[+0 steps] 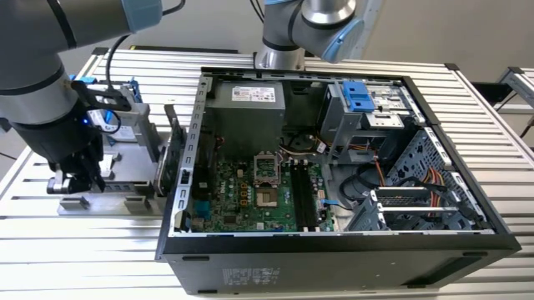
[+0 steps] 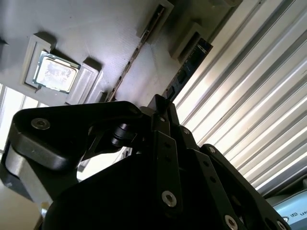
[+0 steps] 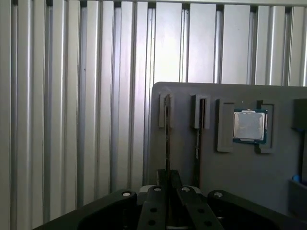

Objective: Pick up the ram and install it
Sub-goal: 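Pick up the ram and move it above insertion slot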

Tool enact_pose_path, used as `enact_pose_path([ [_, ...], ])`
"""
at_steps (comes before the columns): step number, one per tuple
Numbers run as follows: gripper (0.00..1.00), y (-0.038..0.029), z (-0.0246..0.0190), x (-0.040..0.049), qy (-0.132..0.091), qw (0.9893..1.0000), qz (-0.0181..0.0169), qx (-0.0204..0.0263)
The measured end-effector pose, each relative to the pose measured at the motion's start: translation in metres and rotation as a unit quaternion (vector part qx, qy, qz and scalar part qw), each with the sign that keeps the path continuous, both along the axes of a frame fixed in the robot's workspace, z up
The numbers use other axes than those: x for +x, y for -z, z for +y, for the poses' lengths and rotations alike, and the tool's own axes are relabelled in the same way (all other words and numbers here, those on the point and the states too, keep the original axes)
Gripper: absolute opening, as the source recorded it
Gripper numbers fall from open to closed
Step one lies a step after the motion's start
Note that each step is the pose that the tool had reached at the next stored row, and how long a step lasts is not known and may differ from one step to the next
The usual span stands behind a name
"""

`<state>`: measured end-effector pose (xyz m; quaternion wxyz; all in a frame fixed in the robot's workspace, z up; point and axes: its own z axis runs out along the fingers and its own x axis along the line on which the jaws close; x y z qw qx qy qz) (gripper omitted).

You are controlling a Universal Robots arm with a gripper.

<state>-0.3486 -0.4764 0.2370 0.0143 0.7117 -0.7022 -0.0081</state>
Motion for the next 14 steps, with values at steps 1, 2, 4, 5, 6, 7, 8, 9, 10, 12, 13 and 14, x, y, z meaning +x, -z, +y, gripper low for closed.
enact_pose_path([
  [1,0.00,-0.0002,0.0000,0.0000,0.001,1.0000,0.0000,0.0000],
  [2,0.00,-0.0004,0.0000,0.0000,0.002,1.0000,0.0000,0.0000],
  [4,0.00,-0.0008,0.0000,0.0000,0.005,1.0000,0.0000,0.0000],
  [5,0.00,-0.0010,0.0000,0.0000,0.006,1.0000,0.0000,0.0000],
  [6,0.00,-0.0012,0.0000,0.0000,0.008,1.0000,0.0000,0.0000],
  [7,0.00,-0.0013,0.0000,0.0000,0.010,1.0000,0.0000,0.0001],
  [8,0.00,-0.0015,0.0000,0.0000,0.011,0.9999,0.0000,0.0000],
  [9,0.00,-0.0018,0.0000,0.0000,0.013,0.9999,0.0000,0.0000],
  [10,0.00,-0.0022,0.0000,0.0000,0.014,0.9999,0.0000,0.0000],
  [12,0.00,-0.0028,0.0000,0.0000,0.016,0.9999,0.0000,0.0000],
  [13,0.00,-0.0032,0.0000,0.0000,0.017,0.9999,0.0000,0.0000],
  [14,0.00,-0.0035,0.0000,0.0000,0.018,0.9998,0.0000,0.0000],
])
